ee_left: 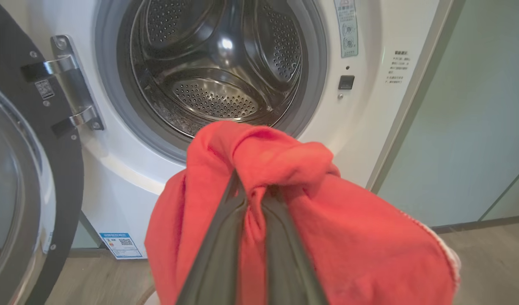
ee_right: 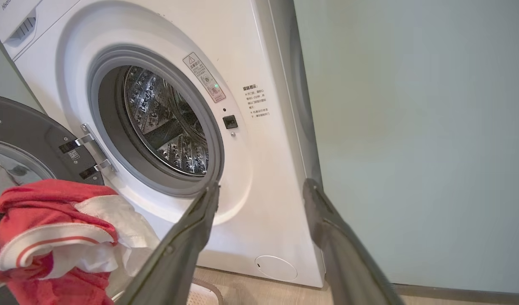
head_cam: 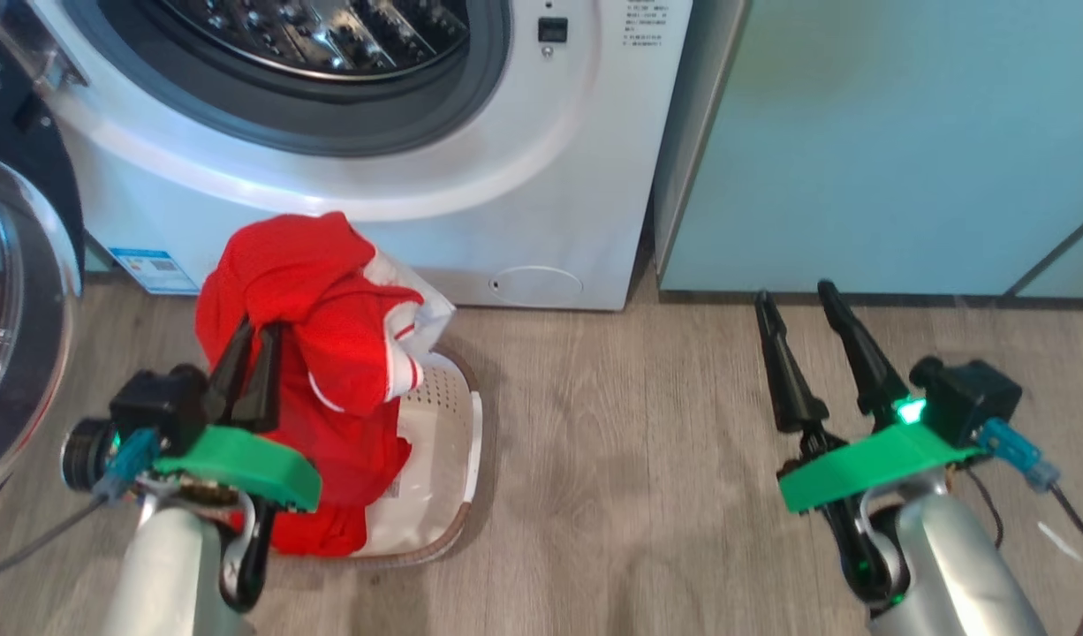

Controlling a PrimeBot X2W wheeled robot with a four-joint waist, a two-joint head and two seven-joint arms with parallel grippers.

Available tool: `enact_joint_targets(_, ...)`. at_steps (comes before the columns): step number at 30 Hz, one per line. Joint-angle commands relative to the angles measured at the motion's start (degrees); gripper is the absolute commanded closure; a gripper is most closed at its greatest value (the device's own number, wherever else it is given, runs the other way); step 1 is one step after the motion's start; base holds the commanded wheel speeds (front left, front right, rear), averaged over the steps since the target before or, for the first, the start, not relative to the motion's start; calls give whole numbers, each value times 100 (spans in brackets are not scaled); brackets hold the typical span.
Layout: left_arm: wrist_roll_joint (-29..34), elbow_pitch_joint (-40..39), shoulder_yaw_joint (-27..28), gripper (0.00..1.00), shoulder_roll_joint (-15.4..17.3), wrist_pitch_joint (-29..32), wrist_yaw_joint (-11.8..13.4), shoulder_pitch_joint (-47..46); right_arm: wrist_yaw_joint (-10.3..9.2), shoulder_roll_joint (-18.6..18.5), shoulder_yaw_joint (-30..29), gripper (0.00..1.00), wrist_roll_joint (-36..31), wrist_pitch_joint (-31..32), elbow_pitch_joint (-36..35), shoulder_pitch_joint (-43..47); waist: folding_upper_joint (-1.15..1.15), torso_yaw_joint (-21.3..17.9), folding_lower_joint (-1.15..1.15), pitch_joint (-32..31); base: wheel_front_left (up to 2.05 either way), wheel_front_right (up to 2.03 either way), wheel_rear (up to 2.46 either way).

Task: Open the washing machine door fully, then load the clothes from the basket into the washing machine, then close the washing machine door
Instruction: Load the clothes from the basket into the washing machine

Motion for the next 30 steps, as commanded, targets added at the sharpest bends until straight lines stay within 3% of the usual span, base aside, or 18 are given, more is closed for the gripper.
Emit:
enact_joint_targets(1, -76, -330, 338, 100, -57, -77, -92, -21, 0, 30, 85, 0, -46, -51, -176, 22, 0, 32, 0, -104, 0, 0, 0)
enact_joint_targets(11, -107, -838, 402, 100, -349, -77, -308, 623, 0, 30, -1, 0, 14, -51, -184, 240, 0, 39, 0, -425, 0, 0, 0)
enact_joint_targets(30, -190, -961, 435, 100, -383, -78, -324, 707, 0, 30, 44, 0, 72, -51, -215, 264, 0, -31, 0, -398, 0, 0, 0)
